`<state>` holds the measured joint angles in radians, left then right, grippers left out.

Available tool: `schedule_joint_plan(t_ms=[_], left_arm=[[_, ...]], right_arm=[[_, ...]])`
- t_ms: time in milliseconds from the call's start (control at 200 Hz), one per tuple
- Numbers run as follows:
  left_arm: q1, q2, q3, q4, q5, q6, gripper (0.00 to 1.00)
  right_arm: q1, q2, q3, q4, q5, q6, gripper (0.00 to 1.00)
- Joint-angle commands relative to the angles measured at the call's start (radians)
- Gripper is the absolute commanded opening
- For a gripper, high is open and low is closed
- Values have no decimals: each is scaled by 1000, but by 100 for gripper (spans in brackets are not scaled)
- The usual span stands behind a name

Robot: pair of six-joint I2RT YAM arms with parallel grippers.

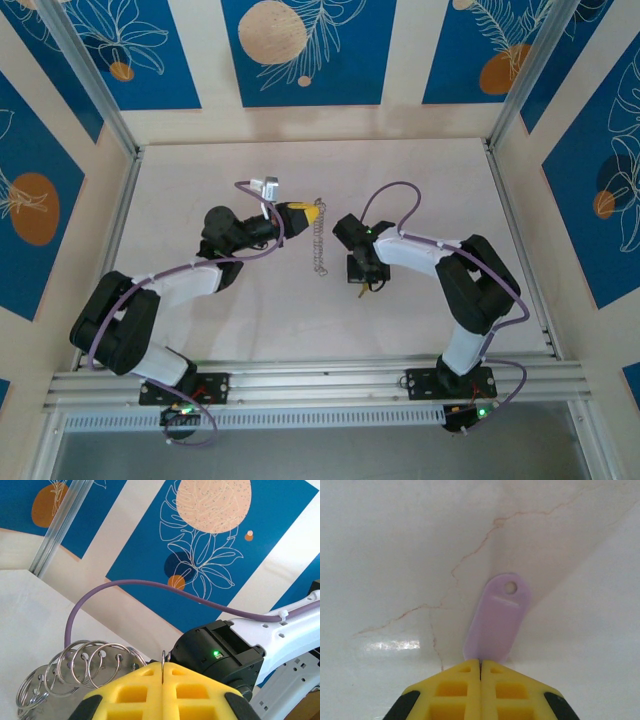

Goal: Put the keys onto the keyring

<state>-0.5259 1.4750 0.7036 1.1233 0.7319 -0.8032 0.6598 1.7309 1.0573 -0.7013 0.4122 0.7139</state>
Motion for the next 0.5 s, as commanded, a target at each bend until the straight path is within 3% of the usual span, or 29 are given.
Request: schedule_joint_plan(t_ms=[0, 120, 230, 495], left_arm=[[-12, 8, 43, 69, 15, 0, 0], [-11, 18, 52, 62, 20, -2, 0], [-14, 27, 63, 54, 24, -4, 0], [-19, 43, 99, 7, 44, 32, 0]], right_arm=[[-10, -61, -12, -33, 8, 21, 0], [-33, -134, 2, -25, -41, 0, 0], [-70, -234, 7, 35, -158, -55, 0], [-232, -400, -13, 273, -588, -146, 0]])
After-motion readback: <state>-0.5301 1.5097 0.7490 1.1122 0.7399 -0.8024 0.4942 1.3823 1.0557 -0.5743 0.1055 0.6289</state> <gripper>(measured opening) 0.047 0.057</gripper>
